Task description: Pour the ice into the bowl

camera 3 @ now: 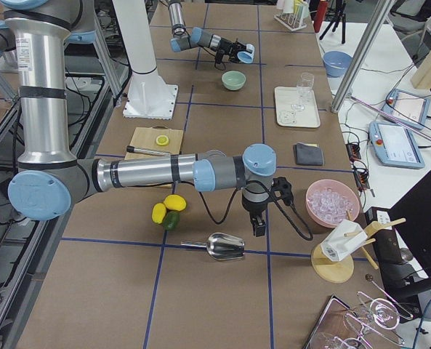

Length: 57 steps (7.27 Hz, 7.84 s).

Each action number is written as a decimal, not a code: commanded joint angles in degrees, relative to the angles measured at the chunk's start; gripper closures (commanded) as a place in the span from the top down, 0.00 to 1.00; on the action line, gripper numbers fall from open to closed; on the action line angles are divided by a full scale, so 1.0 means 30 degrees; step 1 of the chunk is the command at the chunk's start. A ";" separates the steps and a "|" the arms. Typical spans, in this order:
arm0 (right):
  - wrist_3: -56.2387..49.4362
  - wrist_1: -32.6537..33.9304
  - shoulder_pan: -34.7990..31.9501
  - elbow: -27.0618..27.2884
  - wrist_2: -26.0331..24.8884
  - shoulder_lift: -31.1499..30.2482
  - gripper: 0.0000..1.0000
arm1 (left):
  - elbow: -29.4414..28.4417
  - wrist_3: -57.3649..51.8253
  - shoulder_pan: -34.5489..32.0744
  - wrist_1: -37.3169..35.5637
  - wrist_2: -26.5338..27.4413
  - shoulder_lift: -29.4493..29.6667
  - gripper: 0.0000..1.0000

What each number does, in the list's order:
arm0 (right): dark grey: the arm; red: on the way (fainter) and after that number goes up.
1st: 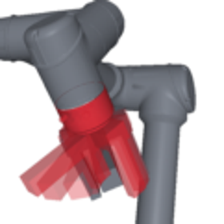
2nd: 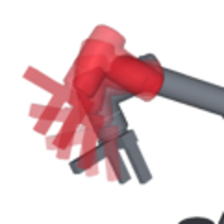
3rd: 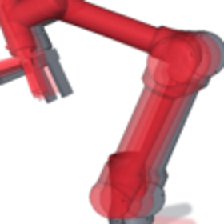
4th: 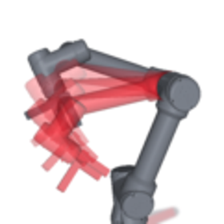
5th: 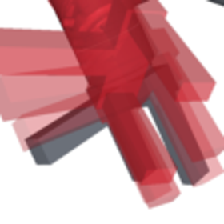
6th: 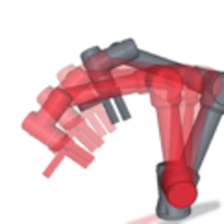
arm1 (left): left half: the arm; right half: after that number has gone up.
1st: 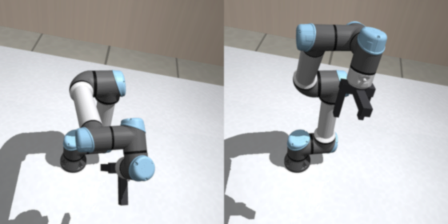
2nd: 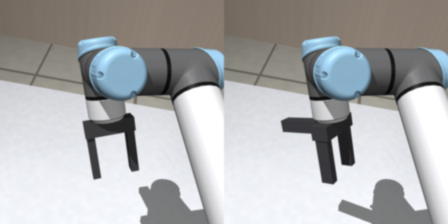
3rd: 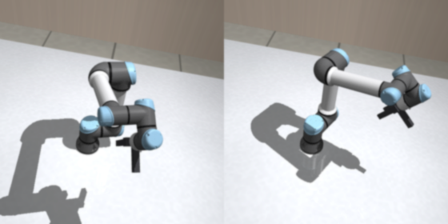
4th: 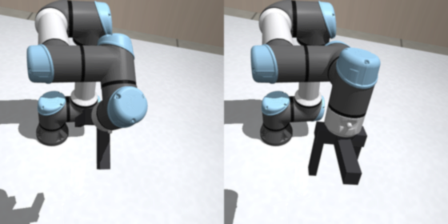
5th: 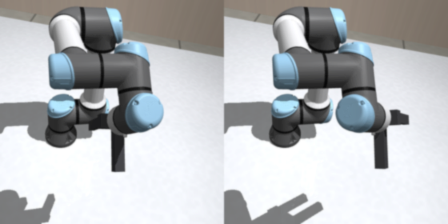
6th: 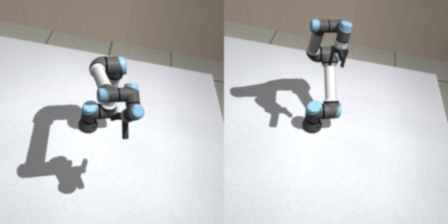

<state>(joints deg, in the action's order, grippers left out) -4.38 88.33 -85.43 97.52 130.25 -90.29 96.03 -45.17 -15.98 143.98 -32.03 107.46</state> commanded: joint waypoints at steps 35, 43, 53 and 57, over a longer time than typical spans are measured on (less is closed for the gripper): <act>0.0230 -0.0234 -0.0791 0.0043 0.0177 -0.1574 1.00 | -0.2439 3.6006 -0.2201 1.3398 -0.3661 -1.0481 0.00; 0.0230 -0.0264 -0.0821 0.0101 0.0177 -0.1573 1.00 | -0.5438 3.5800 -0.1938 1.3210 -0.1949 -0.9251 0.06; 0.0230 -0.0235 -0.0850 0.0072 0.0177 -0.1573 1.00 | -0.6288 3.5800 -0.1295 1.3150 -0.1568 -0.8751 0.68; 0.0230 -0.0234 -0.0850 0.0072 0.0177 -0.1573 1.00 | -0.6347 3.5829 -0.1177 1.3150 -0.1538 -0.8751 0.99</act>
<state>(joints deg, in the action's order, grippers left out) -3.69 87.62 -87.95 97.76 130.78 -95.01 77.01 62.26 -19.69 183.43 -36.66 81.21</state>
